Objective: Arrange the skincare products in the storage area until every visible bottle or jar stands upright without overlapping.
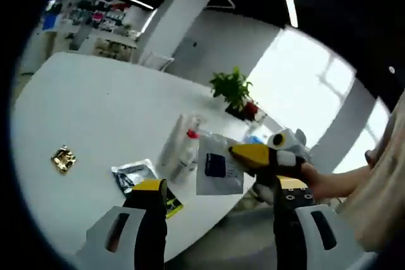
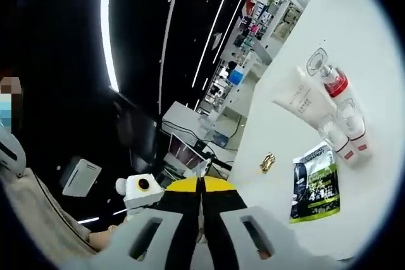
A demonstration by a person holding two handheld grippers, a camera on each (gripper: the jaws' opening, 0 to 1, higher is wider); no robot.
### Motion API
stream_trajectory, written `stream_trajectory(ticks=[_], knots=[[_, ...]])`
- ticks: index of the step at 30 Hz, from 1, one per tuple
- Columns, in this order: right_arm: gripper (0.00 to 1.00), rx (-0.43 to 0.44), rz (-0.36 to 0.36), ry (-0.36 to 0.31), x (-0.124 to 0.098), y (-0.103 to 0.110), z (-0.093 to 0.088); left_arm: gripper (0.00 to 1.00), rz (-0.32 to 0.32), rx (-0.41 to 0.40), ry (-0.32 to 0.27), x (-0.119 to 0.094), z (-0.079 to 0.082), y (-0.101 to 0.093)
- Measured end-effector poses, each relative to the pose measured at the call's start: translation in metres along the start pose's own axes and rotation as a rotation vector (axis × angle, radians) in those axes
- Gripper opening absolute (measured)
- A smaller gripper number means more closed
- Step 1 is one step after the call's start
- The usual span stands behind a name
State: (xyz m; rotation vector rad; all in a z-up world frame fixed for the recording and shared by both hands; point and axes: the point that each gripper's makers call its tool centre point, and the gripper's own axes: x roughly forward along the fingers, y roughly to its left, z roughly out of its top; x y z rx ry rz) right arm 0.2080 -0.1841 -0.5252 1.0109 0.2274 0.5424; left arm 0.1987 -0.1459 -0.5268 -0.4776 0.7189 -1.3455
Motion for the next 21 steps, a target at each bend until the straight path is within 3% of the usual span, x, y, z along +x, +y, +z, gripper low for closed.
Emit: stream_trajectory(ticks=[2,7,11,14,17,18,21], knots=[[0.01,0.010,0.009,0.000,0.001,0.002,0.000,0.53,-0.009,-0.048,-0.034,-0.005,0.004,0.001],[0.01,0.018,0.028,0.014,0.005,0.007,-0.003,0.28,0.008,-0.049,-0.016,-0.014,-0.004,0.006],[0.01,0.024,0.043,0.034,0.008,0.010,-0.008,0.17,-0.005,-0.108,-0.055,-0.017,-0.001,0.006],[0.01,0.021,0.050,0.045,0.010,0.013,-0.011,0.03,0.014,-0.115,-0.057,-0.020,-0.001,0.009],[0.01,-0.009,0.039,0.073,0.014,0.013,-0.016,0.01,0.042,-0.132,-0.047,-0.024,-0.005,0.013],[0.01,-0.018,0.035,0.079,0.014,0.012,-0.017,0.00,0.078,-0.178,-0.029,-0.027,-0.009,0.018],[0.02,-0.111,-0.036,0.149,0.018,0.001,-0.026,0.00,0.118,-0.203,-0.018,-0.030,-0.014,0.024]])
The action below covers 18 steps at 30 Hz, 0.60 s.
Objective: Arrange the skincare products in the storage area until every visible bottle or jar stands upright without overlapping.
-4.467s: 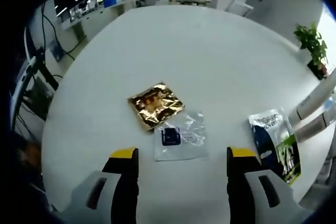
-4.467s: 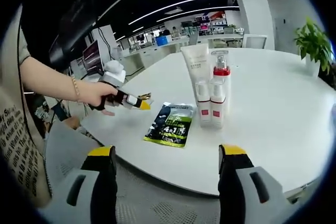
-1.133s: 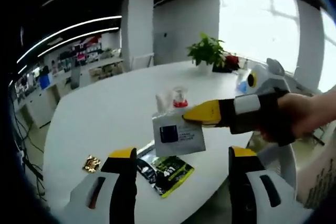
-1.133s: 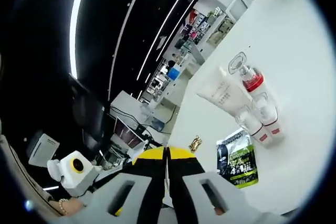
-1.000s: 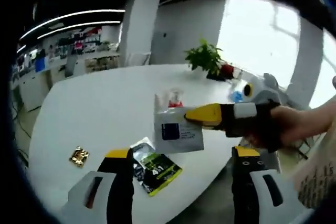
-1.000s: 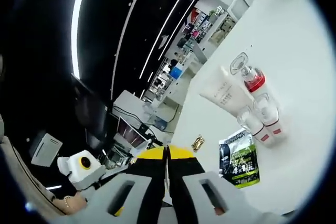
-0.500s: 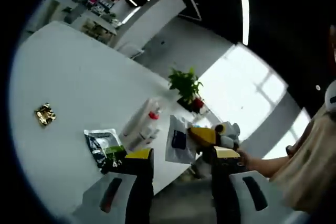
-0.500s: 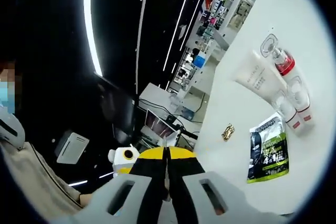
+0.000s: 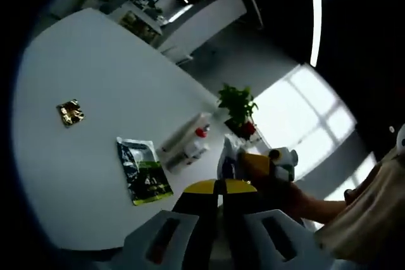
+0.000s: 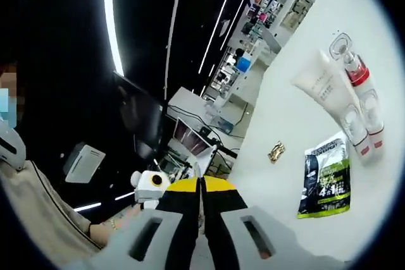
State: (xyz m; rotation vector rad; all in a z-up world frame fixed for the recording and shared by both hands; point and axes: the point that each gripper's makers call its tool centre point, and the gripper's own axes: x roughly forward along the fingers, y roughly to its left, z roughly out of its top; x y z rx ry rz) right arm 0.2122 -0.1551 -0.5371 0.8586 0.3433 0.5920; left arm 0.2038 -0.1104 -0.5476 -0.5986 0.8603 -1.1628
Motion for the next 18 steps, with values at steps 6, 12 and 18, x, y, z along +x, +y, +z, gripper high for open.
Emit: stream_trajectory(ticks=[6,12,18], knots=[[0.04,-0.068,-0.043,0.022,0.012,-0.003,0.000,0.00,0.074,-0.023,-0.015,-0.014,-0.004,0.013],[0.02,-0.131,-0.053,0.078,0.026,0.000,-0.010,0.00,0.097,-0.108,-0.068,-0.027,0.000,0.026],[0.01,-0.265,-0.129,0.176,0.039,-0.012,-0.022,0.00,0.126,-0.196,-0.107,-0.032,-0.001,0.042]])
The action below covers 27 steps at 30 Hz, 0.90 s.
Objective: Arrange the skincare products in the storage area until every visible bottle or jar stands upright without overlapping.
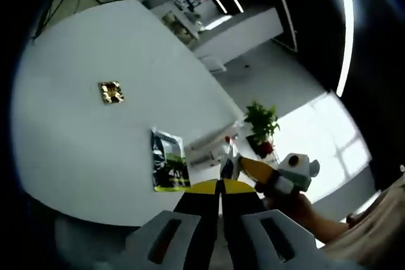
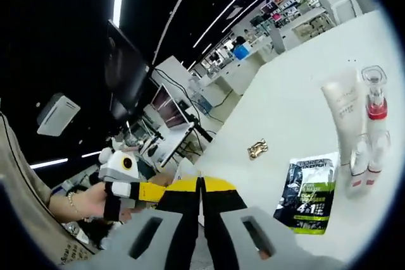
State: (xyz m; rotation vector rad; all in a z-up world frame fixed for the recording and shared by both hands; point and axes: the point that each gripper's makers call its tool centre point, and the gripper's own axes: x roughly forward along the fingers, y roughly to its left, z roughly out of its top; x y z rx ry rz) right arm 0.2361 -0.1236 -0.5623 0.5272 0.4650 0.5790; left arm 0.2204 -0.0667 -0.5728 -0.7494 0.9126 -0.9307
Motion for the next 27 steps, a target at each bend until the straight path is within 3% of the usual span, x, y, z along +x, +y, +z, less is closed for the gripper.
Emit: stream_trajectory(ticks=[5,12,17,27], knots=[[0.01,-0.134,-0.077,0.107,0.020,-0.014,-0.014,0.00,0.078,-0.039,0.016,0.006,-0.005,0.026],[0.01,-0.347,-0.166,0.249,0.049,-0.044,-0.042,0.00,0.243,-0.148,0.030,0.022,-0.012,0.076],[0.01,-0.386,-0.203,0.310,0.064,-0.069,-0.056,0.00,0.278,-0.211,0.023,0.036,-0.018,0.094],[0.01,-0.477,-0.213,0.413,0.082,-0.096,-0.082,0.00,0.353,-0.231,0.046,0.049,-0.027,0.122]])
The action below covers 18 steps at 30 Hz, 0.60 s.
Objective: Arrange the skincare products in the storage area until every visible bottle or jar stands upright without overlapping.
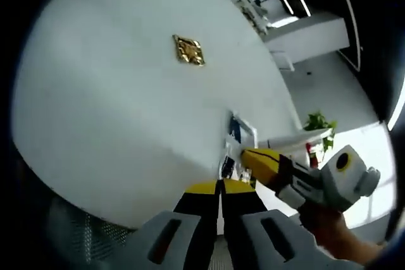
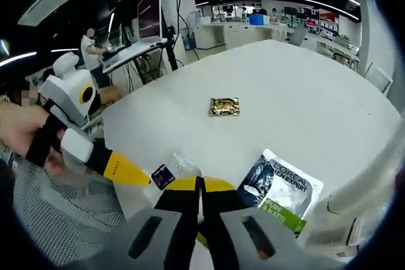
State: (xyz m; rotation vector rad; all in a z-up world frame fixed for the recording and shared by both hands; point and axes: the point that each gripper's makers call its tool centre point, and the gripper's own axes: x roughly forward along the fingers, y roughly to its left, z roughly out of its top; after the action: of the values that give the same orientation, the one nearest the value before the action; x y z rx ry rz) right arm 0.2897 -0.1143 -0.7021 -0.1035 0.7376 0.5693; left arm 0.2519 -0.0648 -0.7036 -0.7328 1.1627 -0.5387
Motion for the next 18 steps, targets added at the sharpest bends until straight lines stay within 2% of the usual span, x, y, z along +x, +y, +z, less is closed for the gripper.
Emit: stream_trajectory(ticks=[11,18], knots=[[0.01,-0.075,-0.022,0.062,0.025,-0.006,-0.016,0.00,0.071,0.015,0.011,0.017,0.000,0.020],[0.01,-0.150,-0.044,0.113,0.034,-0.009,-0.028,0.00,0.100,0.067,0.029,0.024,-0.001,0.028]])
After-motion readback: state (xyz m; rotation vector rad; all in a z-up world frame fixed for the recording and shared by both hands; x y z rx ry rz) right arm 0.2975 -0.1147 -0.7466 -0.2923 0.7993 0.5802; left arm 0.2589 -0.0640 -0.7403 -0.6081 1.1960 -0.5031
